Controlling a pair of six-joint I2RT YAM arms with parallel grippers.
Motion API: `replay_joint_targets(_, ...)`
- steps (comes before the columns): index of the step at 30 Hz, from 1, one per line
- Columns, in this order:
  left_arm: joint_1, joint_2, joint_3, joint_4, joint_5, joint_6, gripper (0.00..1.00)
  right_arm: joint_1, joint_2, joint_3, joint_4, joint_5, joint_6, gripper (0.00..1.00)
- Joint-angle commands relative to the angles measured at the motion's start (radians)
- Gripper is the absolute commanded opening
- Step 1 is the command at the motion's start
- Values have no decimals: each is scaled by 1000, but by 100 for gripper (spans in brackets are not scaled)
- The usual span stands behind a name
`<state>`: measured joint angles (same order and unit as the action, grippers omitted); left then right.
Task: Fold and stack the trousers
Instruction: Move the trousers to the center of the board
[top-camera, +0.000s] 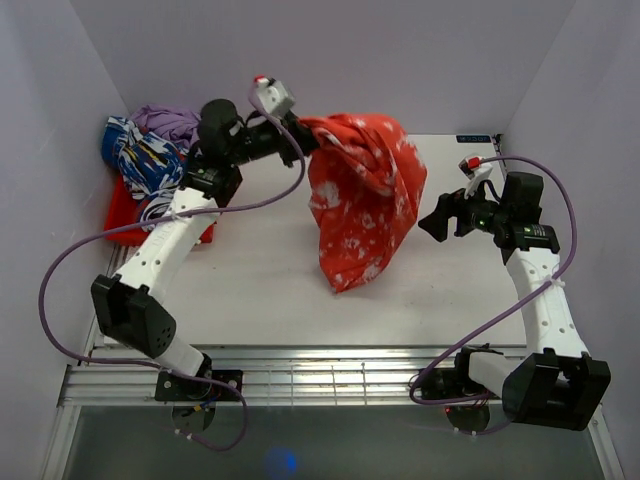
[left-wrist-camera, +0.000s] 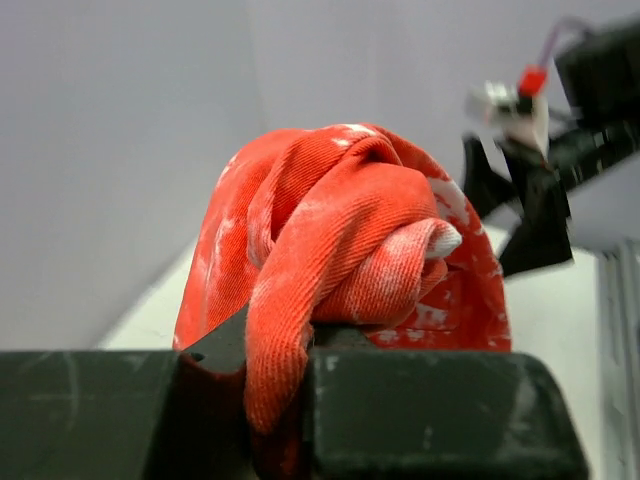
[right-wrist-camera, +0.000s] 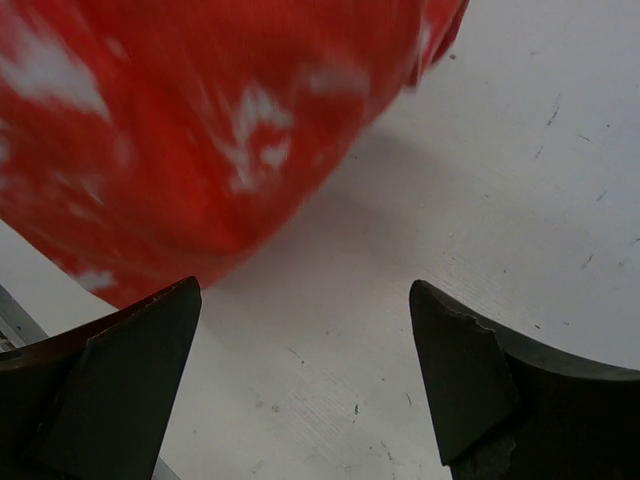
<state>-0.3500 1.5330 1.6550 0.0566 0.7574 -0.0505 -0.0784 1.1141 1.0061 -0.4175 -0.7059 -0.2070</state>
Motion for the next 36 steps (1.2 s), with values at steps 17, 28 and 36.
replay_joint_targets(17,124,445,203,-291,-279,-3,98,5,162,152,-162,46,-112,92)
replay_joint_targets(28,59,115,-35,-641,-50,374,93,195,482,307,-24,122,67,100)
replay_joint_targets(36,-213,65,-303,-594,-194,367,89,221,687,393,-26,247,133,83)
